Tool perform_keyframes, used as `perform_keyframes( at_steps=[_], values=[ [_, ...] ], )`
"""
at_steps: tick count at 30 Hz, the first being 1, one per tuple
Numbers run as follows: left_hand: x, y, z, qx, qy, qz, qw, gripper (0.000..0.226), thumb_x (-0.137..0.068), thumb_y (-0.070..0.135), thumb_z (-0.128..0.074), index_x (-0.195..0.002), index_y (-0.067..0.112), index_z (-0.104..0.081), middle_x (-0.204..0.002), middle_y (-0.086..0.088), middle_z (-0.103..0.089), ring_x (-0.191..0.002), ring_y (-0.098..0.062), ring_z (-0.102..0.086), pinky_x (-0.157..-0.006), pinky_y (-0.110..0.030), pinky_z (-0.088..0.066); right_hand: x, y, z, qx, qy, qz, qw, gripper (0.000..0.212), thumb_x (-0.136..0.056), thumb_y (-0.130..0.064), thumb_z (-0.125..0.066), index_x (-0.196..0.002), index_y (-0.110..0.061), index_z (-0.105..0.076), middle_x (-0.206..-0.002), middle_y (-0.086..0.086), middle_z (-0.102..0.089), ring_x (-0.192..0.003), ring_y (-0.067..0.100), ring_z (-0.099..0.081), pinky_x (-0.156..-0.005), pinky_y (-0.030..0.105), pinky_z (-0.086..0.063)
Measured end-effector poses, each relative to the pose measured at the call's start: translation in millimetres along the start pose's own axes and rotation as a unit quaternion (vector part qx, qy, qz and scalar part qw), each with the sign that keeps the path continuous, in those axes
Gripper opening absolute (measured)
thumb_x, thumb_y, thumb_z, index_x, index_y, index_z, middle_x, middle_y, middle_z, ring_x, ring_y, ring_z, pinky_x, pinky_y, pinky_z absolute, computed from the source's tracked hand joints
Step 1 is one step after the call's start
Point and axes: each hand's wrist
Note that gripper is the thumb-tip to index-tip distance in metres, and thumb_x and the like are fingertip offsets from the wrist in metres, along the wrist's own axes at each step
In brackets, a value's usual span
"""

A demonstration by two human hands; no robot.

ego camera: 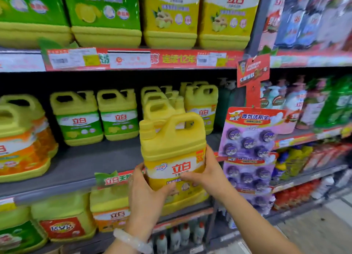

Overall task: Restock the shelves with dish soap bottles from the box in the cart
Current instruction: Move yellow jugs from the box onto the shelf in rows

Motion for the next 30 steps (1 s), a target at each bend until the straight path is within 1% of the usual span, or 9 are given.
perform_keyframes(
  at_steps=[4, 6, 9, 13, 15, 20, 23, 28, 30],
  values=[
    [-25.6, 7.2, -35.5, -0.025, 0.007, -0.02, 0.999, 0.091, -0.054, 0.023, -0.09, -0.131, 0.017, -0.042, -0.118, -0.005, -0.057, -0.114, -0.026, -0.053, -0.096, -0.047, -0.046, -32.3, 11.1, 28.2, 0.009, 0.001, -0.008, 1.0, 0.088, -0.06, -0.004, -0.085, -0.131, -0.016, -0.035, -0.107, 0.004, -0.063, -0.083, 0.003, -0.067, -0.055, 0.014, -0.05],
    [-38.2, 10.0, -54.1, -0.033, 0.003, -0.023, 0.999, 0.093, -0.057, 0.024, -0.089, -0.135, 0.015, -0.039, -0.12, -0.006, -0.053, -0.118, -0.025, -0.048, -0.099, -0.042, -0.043, -48.9, 16.1, 42.3, 0.016, 0.002, -0.015, 1.0, 0.085, -0.063, -0.001, -0.084, -0.131, -0.016, -0.035, -0.105, 0.003, -0.063, -0.081, 0.003, -0.068, -0.054, 0.022, -0.053],
    [-52.8, 18.7, -82.1, -0.032, -0.003, -0.014, 0.999, 0.093, -0.061, 0.022, -0.087, -0.138, 0.013, -0.036, -0.129, -0.009, -0.048, -0.124, -0.027, -0.042, -0.101, -0.038, -0.036, -68.9, 23.9, 63.1, 0.007, 0.011, -0.03, 0.999, 0.082, -0.065, 0.0, -0.082, -0.13, -0.018, -0.036, -0.109, 0.002, -0.065, -0.089, 0.008, -0.068, -0.07, 0.037, -0.059],
    [-68.9, 33.9, -115.2, -0.022, 0.002, -0.008, 1.0, 0.092, -0.067, 0.025, -0.083, -0.142, 0.015, -0.031, -0.141, -0.007, -0.042, -0.133, -0.028, -0.033, -0.108, -0.041, -0.031, -99.4, 26.7, 92.3, -0.009, -0.003, -0.04, 0.999, 0.087, -0.054, -0.015, -0.086, -0.127, -0.025, -0.04, -0.113, 0.003, -0.067, -0.099, 0.018, -0.068, -0.078, 0.039, -0.058],
    [-79.1, 38.8, -130.5, -0.027, -0.002, -0.014, 1.0, 0.089, -0.071, 0.025, -0.08, -0.143, 0.016, -0.028, -0.145, -0.007, -0.037, -0.137, -0.028, -0.028, -0.112, -0.041, -0.027, -114.4, 29.0, 106.2, -0.021, -0.011, -0.04, 0.999, 0.088, -0.05, -0.018, -0.086, -0.126, -0.025, -0.041, -0.113, 0.004, -0.068, -0.101, 0.021, -0.068, -0.079, 0.038, -0.058],
    [-100.8, 44.4, -153.1, -0.048, -0.021, -0.026, 0.998, 0.079, -0.075, 0.024, -0.077, -0.14, 0.015, -0.033, -0.136, -0.007, -0.043, -0.13, -0.026, -0.033, -0.106, -0.034, -0.027, -137.4, 41.6, 125.9, -0.022, -0.011, -0.038, 0.999, 0.074, -0.069, 0.012, -0.073, -0.128, -0.017, -0.038, -0.108, 0.008, -0.067, -0.091, 0.016, -0.07, -0.067, 0.025, -0.057],
    [-115.0, 39.3, -166.2, -0.078, -0.026, -0.022, 0.996, 0.072, -0.077, 0.027, -0.075, -0.136, 0.012, -0.038, -0.134, -0.009, -0.044, -0.127, -0.026, -0.035, -0.103, -0.034, -0.029, -151.7, 50.1, 131.9, -0.003, -0.009, -0.041, 0.999, 0.079, -0.069, 0.006, -0.076, -0.132, -0.018, -0.034, -0.115, 0.01, -0.065, -0.097, 0.016, -0.069, -0.071, 0.027, -0.057],
    [-129.8, 34.0, -177.6, -0.106, -0.034, -0.033, 0.993, 0.074, -0.083, 0.023, -0.068, -0.144, 0.013, -0.029, -0.139, -0.011, -0.041, -0.128, -0.025, -0.033, -0.103, -0.033, -0.029, -165.6, 51.9, 130.3, 0.015, -0.011, -0.021, 1.0, 0.082, -0.072, 0.003, -0.076, -0.132, -0.026, -0.028, -0.112, -0.007, -0.059, -0.087, -0.011, -0.064, -0.064, 0.014, -0.054],
    [-134.1, 32.3, -182.8, -0.107, -0.028, -0.041, 0.993, 0.072, -0.084, 0.021, -0.067, -0.145, 0.014, -0.029, -0.139, -0.011, -0.041, -0.128, -0.026, -0.034, -0.104, -0.034, -0.03, -169.6, 55.5, 130.3, 0.009, 0.002, -0.016, 1.0, 0.084, -0.07, 0.002, -0.077, -0.132, -0.027, -0.029, -0.115, -0.007, -0.058, -0.093, -0.008, -0.063, -0.069, 0.015, -0.054]
  ],
)
Point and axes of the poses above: each hand's wrist, its own x-axis away from the middle knuckle, its own z-axis out of the back of the hand, y = z × x
